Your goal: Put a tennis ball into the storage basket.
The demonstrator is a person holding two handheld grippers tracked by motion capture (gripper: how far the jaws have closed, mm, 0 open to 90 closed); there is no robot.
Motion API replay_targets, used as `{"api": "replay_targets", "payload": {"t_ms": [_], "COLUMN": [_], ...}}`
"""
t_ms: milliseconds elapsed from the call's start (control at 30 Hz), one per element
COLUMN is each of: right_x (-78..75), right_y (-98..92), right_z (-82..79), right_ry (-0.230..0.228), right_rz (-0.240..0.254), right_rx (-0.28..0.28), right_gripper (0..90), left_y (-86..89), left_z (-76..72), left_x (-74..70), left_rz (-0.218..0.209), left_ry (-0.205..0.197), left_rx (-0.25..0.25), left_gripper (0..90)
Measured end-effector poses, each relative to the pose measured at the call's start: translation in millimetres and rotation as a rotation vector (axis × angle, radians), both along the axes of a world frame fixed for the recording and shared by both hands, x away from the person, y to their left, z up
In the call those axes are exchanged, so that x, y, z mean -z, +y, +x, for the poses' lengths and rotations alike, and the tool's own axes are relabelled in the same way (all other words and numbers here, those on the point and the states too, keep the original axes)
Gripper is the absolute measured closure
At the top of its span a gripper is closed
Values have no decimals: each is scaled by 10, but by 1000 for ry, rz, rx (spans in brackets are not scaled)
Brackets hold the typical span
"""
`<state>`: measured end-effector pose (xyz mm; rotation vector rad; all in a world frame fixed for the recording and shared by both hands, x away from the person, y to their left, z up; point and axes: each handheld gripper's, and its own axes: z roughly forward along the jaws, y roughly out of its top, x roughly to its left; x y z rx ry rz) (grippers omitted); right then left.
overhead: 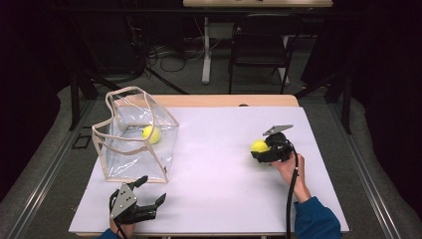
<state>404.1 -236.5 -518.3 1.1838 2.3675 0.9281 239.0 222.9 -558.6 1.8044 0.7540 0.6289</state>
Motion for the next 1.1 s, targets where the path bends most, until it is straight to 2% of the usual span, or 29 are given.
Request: {"api": "replay_targets", "payload": {"t_ms": [667, 1100], "right_x": [-255, -332], "right_y": [74, 114], "right_z": [-178, -257], "right_ry": [-50, -53], "right_rz": [-4, -15], "right_rx": [-53, -79], "right_gripper": [260, 261], "left_y": [4, 5], "left_z": [-2, 5], "left_x": [1, 1], "left_rz": [-5, -1], "left_ry": [2, 2], "left_rx": [-4, -2], "left_gripper": [161, 161]}}
